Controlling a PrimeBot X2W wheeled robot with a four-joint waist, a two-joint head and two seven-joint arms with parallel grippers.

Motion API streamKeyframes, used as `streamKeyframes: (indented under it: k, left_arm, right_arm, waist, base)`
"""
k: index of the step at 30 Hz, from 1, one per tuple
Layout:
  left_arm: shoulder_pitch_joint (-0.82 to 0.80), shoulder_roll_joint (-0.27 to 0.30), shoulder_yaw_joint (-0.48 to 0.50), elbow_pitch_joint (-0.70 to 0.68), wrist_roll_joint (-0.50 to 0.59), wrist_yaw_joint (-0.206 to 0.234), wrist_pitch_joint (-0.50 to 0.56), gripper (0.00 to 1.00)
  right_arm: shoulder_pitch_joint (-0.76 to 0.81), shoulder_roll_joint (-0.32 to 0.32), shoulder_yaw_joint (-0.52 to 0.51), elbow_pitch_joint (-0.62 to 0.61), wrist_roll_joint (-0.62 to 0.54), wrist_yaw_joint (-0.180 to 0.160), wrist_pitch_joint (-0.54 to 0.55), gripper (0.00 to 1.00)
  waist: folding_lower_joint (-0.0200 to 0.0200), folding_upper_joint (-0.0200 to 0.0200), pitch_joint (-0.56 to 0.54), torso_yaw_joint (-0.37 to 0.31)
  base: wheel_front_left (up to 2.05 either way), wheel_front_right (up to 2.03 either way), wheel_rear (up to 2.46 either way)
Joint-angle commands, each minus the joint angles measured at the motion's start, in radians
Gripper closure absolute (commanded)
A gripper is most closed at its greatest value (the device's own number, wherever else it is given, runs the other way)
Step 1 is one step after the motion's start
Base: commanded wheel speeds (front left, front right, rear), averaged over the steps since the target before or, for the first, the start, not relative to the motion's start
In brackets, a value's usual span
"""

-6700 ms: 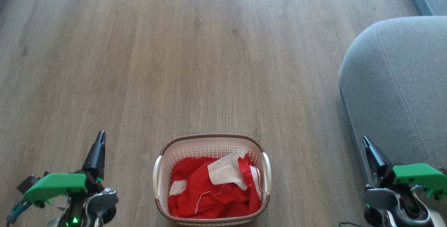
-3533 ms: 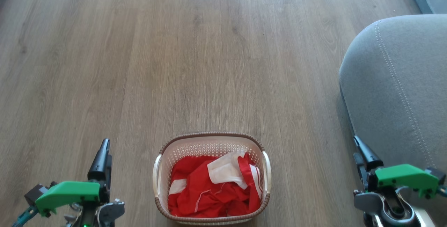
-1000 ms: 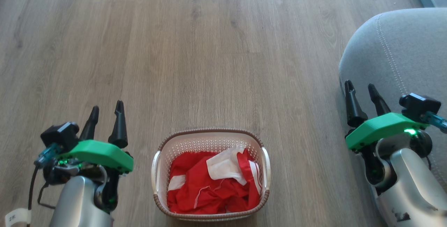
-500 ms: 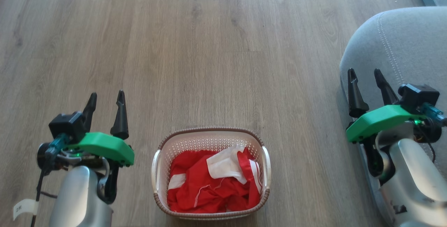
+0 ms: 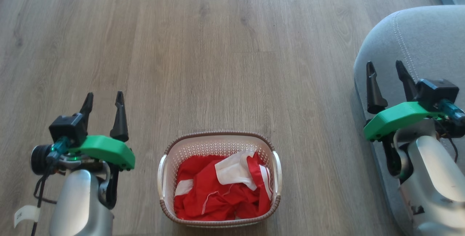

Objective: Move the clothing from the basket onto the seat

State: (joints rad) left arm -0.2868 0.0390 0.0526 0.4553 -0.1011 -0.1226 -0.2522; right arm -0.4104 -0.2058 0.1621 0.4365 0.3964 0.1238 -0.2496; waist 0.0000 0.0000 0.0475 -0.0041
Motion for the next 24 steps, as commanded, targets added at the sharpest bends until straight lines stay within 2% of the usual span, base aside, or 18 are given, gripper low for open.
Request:
streamKeyframes:
  k: [1, 16, 24]
  left_arm:
    - [-0.049, 0.012, 0.044, -0.034, 0.005, 0.006, -0.01, 0.0]
    - [-0.045, 0.011, 0.04, -0.034, -0.004, 0.007, -0.01, 0.0]
    - [-0.055, 0.011, -0.003, -0.025, -0.02, 0.003, -0.01, 0.0]
  right_arm:
    - [-0.036, -0.008, 0.002, -0.027, -0.011, 0.007, -0.012, 0.0]
    - [-0.034, 0.003, -0.02, -0.036, -0.028, 0.007, -0.012, 0.0]
    - [-0.061, 0.005, -0.015, -0.1, -0.025, 0.007, -0.012, 0.0]
  waist:
    - [0.0, 0.0, 0.0, -0.001]
    - [0.0, 0.0, 0.005, 0.003]
    - [0.0, 0.0, 0.071, 0.002]
  base:
    - [0.0, 0.0, 0.0]
    - [0.0, 0.0, 0.0]
    - [0.0, 0.0, 0.0]
